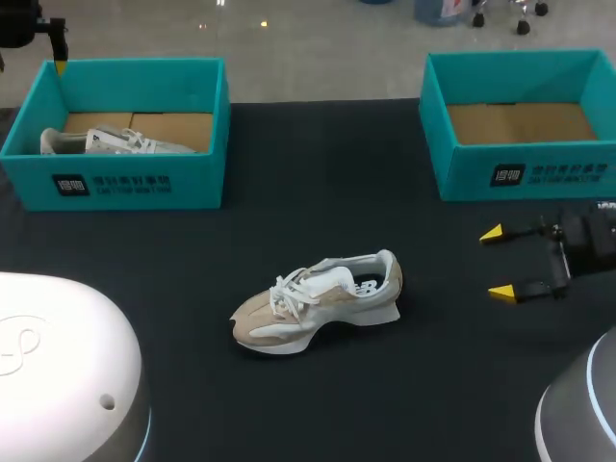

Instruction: Take the shoe out of the shoebox, open the shoe tongue, remove and reinsert the insole, then place the shoe into the shoebox

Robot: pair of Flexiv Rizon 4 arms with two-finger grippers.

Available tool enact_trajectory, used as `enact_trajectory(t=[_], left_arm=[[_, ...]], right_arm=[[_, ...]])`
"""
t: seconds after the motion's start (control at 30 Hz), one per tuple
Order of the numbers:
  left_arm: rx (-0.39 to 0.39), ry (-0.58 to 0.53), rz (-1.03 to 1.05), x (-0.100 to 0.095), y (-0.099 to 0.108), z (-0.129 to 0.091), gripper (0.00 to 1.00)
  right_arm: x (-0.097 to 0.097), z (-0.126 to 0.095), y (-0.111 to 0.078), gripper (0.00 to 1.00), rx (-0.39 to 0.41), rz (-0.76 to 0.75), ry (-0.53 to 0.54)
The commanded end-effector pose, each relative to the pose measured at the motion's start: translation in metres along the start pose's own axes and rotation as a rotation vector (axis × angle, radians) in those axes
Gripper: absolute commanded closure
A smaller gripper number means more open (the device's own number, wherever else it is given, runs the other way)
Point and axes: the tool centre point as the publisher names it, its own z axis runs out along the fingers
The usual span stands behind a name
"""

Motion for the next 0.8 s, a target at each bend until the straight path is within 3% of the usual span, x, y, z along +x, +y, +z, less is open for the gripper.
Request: enact_trajectory(t=[0.03, 0.8], left_arm=[[0.000, 0.003, 0.000, 0.0001, -0.0003, -0.0009, 0.00], [0.000, 0.003, 0.000, 0.0001, -0.0003, -0.0009, 0.00]], right_arm=[[0.0011, 0.0079, -0.0066, 0.00, 0.011, 0.009, 0.007], [0.0023, 0.0093, -0.0077, 0.00, 0.016, 0.017, 0.003]])
